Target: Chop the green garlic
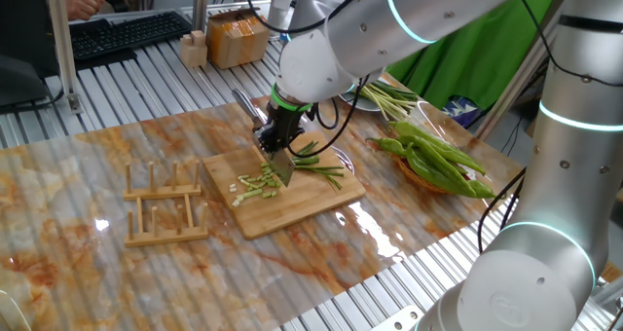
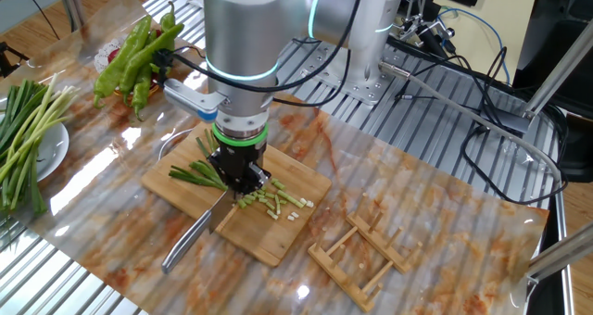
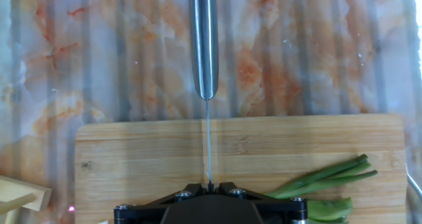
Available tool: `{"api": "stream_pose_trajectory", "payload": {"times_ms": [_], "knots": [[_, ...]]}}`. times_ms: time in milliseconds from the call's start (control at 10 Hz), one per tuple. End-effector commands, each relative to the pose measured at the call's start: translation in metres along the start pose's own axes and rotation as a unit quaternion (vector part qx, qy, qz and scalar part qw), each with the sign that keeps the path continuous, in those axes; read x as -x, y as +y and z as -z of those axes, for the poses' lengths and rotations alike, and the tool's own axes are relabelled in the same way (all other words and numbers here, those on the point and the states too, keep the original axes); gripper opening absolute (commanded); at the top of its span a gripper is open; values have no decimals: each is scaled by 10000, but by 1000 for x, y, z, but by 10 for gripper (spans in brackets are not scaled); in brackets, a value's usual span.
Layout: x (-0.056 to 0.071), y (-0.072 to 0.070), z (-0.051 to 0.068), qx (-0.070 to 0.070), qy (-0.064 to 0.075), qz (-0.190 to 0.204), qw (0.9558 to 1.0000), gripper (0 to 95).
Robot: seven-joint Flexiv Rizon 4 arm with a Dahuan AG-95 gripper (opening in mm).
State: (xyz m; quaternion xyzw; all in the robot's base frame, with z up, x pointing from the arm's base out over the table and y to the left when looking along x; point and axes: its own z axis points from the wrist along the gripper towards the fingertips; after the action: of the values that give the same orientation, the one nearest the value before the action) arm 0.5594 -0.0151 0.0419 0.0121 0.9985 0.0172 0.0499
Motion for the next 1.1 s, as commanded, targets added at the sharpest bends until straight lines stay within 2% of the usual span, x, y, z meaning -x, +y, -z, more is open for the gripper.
{"api": "stream_pose_trajectory", "payload": {"times_ms": [100,500,900,1100], "knots": [[0,-1,3,-3,15,11,10000,0],[0,-2,11,-22,48,25,10000,0],[1,-15,18,-11,51,75,10000,0],[1,-17,18,-15,36,72,10000,0]]}}
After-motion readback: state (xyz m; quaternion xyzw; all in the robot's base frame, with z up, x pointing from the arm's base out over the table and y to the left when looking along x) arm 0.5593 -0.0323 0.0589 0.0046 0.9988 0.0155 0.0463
